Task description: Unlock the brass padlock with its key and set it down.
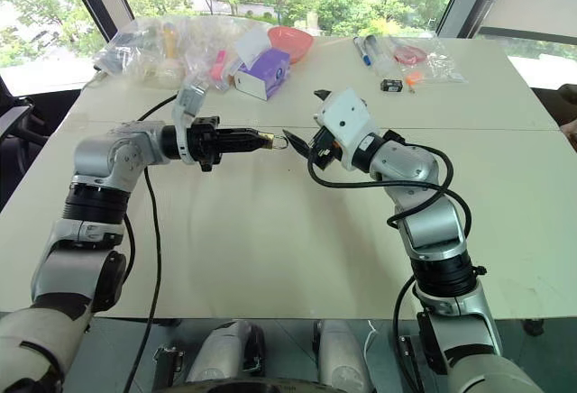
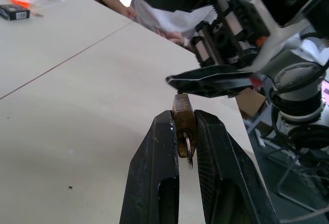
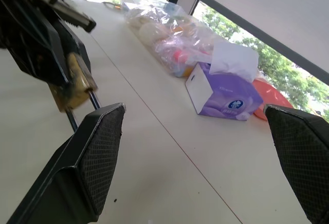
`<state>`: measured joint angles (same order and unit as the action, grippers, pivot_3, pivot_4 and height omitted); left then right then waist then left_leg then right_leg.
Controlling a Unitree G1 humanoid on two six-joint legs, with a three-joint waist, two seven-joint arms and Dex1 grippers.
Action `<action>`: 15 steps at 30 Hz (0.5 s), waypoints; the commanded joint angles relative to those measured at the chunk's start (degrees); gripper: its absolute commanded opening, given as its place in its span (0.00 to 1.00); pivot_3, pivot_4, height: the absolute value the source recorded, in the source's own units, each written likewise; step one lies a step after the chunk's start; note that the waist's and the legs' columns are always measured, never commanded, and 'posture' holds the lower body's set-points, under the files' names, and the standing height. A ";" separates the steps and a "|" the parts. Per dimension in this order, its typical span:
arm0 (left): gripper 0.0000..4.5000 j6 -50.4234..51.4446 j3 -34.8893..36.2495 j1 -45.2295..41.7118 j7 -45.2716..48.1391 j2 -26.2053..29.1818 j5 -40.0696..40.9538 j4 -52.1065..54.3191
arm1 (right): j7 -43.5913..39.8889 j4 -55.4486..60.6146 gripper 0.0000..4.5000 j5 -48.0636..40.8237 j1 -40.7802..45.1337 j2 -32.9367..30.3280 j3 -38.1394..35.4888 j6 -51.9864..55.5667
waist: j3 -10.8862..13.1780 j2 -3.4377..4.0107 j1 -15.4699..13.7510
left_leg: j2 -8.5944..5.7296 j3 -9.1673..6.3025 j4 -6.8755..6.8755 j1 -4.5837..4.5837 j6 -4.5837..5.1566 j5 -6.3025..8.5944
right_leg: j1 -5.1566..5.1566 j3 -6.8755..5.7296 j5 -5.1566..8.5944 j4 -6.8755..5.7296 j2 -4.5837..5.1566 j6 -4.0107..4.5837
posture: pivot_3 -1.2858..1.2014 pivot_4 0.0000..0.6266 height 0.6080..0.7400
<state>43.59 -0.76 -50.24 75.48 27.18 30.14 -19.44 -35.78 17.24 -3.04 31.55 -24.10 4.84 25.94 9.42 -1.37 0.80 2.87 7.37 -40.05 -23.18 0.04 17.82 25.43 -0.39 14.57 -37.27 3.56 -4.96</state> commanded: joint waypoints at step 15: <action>0.00 -2.44 -0.02 0.03 -0.37 1.38 -0.14 0.01 | 0.81 -1.72 0.98 1.47 0.67 -4.22 -0.76 -4.90 | 0.00 0.00 -0.02 | 0.00 0.00 -0.01 0.00 0.00 0.00 | 0.00 0.00 0.00 0.01 0.00 0.00 | 0.52 0.24 0.96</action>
<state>42.74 -1.03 -49.82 75.58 28.16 30.49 -18.95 -35.68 13.64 -1.24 31.18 -27.95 6.05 22.13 9.42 -1.37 0.78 2.87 7.37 -40.06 -23.19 0.04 17.82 25.43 -0.39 14.57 -37.26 3.56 -4.96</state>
